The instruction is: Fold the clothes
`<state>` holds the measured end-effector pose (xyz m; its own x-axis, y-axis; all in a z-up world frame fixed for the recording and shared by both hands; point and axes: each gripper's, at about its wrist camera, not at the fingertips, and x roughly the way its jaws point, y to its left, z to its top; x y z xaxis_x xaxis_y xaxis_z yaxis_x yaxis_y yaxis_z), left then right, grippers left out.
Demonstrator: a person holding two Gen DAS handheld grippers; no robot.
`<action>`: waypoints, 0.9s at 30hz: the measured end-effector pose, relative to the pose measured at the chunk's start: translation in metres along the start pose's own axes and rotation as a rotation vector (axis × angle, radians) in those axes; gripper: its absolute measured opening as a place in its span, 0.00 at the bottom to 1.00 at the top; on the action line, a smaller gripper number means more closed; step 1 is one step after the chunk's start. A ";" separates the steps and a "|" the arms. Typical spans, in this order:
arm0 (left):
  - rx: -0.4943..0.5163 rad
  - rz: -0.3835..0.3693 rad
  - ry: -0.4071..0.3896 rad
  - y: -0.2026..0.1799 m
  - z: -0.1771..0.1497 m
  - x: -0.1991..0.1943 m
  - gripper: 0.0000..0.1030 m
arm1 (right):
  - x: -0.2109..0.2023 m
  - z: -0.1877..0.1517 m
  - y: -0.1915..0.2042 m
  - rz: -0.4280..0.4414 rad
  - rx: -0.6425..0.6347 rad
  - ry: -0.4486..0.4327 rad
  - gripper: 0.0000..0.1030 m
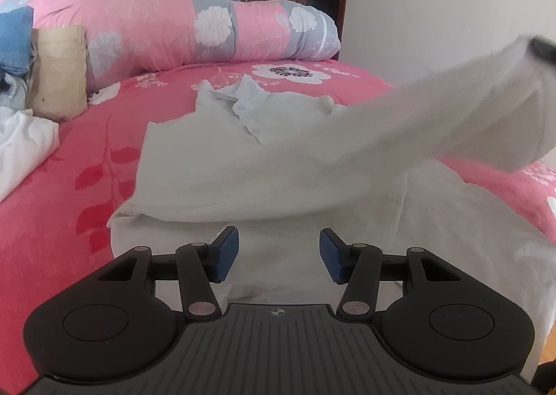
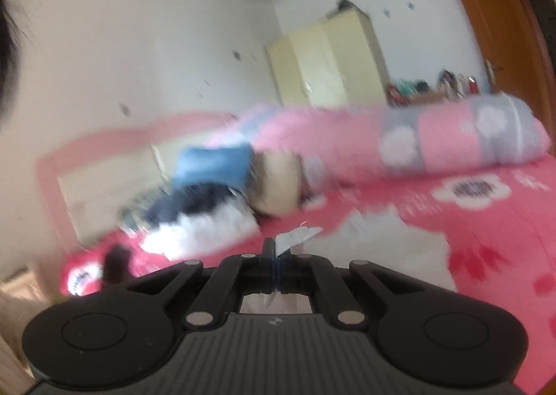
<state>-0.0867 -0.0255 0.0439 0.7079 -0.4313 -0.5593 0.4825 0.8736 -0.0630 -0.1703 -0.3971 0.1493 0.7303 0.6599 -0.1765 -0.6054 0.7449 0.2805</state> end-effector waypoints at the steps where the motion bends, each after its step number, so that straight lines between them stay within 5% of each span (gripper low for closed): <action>1: 0.003 -0.001 0.001 0.000 -0.001 0.000 0.50 | -0.004 0.000 0.001 0.005 -0.003 0.007 0.00; 6: 0.004 -0.025 0.012 0.002 -0.005 -0.002 0.50 | -0.005 -0.047 -0.006 -0.026 0.095 0.249 0.02; 8: 0.018 -0.037 0.018 0.000 -0.006 0.000 0.50 | 0.000 -0.073 -0.008 -0.110 0.103 0.389 0.02; 11: 0.055 -0.052 0.024 -0.006 -0.001 0.005 0.50 | 0.005 -0.088 -0.005 -0.251 0.041 0.472 0.04; 14: 0.089 -0.067 0.023 -0.012 0.005 0.012 0.50 | 0.001 -0.082 -0.001 -0.297 0.026 0.424 0.13; 19: 0.086 -0.124 0.096 -0.020 0.011 0.036 0.50 | -0.003 -0.067 0.006 -0.247 0.041 0.290 0.18; 22: 0.084 -0.158 0.142 -0.024 0.014 0.051 0.50 | 0.004 -0.079 0.007 -0.241 0.067 0.333 0.18; 27: 0.052 -0.157 0.110 -0.019 0.005 0.044 0.51 | 0.018 -0.123 0.014 -0.385 -0.005 0.532 0.18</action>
<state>-0.0621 -0.0619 0.0250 0.5627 -0.5320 -0.6328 0.6106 0.7834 -0.1156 -0.2044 -0.3632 0.0339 0.6394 0.3038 -0.7063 -0.3345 0.9370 0.1002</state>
